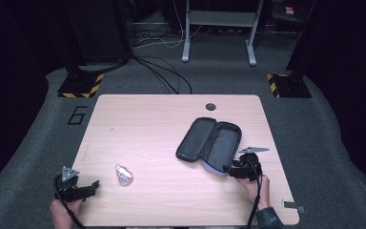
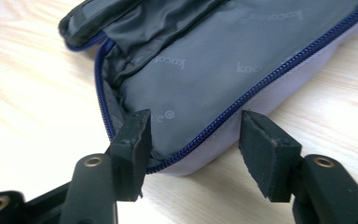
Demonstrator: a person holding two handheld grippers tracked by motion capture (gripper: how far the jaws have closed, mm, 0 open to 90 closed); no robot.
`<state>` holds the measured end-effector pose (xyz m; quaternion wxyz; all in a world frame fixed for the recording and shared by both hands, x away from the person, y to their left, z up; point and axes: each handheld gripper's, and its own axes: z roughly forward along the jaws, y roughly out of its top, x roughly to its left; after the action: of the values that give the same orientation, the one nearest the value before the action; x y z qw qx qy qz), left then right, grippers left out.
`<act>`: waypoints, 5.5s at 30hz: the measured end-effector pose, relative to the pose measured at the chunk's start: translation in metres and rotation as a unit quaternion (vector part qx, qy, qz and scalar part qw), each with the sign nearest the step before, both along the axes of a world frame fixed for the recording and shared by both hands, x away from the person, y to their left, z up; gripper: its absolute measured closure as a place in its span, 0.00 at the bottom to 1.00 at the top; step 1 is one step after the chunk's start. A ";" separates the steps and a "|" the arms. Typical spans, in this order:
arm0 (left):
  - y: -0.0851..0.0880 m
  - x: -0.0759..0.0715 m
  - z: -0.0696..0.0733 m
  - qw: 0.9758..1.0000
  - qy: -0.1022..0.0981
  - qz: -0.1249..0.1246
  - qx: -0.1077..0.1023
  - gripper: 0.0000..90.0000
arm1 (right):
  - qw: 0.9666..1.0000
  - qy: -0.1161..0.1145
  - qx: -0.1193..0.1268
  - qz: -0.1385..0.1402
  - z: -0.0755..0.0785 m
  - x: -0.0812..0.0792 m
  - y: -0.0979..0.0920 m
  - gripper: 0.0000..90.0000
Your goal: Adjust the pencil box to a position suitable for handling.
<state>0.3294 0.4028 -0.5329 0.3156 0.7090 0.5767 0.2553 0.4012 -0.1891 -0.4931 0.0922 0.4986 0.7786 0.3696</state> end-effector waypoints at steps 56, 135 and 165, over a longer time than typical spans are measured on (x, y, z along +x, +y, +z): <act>0.000 0.000 0.000 1.000 -0.002 0.000 -0.001 0.05 | 1.000 -0.020 -0.020 0.011 0.014 0.077 -0.016 0.12; 0.000 0.000 0.000 1.000 -0.001 -0.001 0.000 0.06 | 1.000 0.018 -0.006 -0.025 -0.005 0.035 -0.002 0.36; 0.000 0.000 0.000 1.000 -0.001 -0.001 0.000 0.06 | 0.999 0.006 0.024 0.048 -0.004 0.005 0.063 0.23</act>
<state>0.3292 0.4029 -0.5329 0.3168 0.7091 0.5757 0.2555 0.4066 -0.1265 -0.4967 0.0577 0.4651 0.7930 0.3892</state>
